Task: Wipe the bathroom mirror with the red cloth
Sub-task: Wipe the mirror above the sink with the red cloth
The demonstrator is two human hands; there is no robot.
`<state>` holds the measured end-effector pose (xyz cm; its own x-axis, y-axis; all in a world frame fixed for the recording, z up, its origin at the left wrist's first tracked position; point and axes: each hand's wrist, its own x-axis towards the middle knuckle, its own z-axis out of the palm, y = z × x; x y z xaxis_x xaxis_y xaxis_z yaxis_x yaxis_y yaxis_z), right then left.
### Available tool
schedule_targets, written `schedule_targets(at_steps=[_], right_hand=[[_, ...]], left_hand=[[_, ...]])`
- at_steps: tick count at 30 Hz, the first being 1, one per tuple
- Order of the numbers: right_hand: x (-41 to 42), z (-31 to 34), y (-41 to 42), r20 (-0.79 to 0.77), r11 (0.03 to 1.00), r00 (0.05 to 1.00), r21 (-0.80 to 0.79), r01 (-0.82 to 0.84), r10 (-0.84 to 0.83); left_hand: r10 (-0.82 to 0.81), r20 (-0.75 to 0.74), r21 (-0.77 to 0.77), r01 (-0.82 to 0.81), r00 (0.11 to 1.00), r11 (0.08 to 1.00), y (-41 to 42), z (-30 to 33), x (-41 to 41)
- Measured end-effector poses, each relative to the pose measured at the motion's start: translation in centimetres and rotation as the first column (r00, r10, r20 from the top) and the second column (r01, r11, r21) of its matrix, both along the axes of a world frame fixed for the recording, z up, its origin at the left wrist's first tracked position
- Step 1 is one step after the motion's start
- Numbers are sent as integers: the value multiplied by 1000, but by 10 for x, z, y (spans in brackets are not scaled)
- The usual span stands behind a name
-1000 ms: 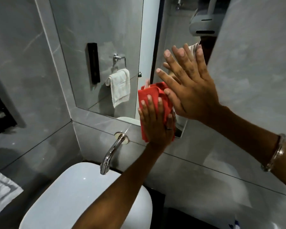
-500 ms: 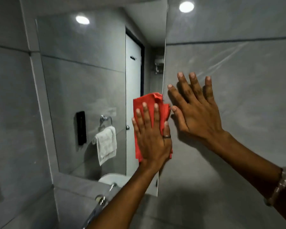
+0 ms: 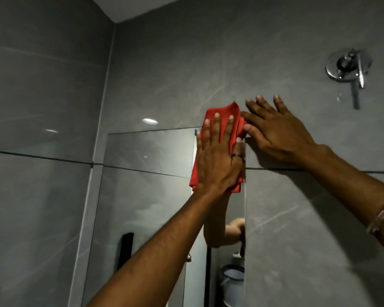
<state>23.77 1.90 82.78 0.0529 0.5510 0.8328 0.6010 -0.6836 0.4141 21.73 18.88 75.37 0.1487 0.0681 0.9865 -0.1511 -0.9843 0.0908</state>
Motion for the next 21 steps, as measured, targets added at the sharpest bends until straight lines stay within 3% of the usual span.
schedule_targets(at_steps=[3,15,21], right_hand=[[0,33,11,16,993,1000,-119,-22,24],[-14,86,144,43,897,990,-430,-104,135],[5,80,188,273,937,962,-340,83,14]], left_hand=[[19,17,42,-20,1000,999,13,-3,3],[92,48,-123,-86,995,989,118,-19,-10],[100,107,-237,-73,989,969,226,-23,-17]])
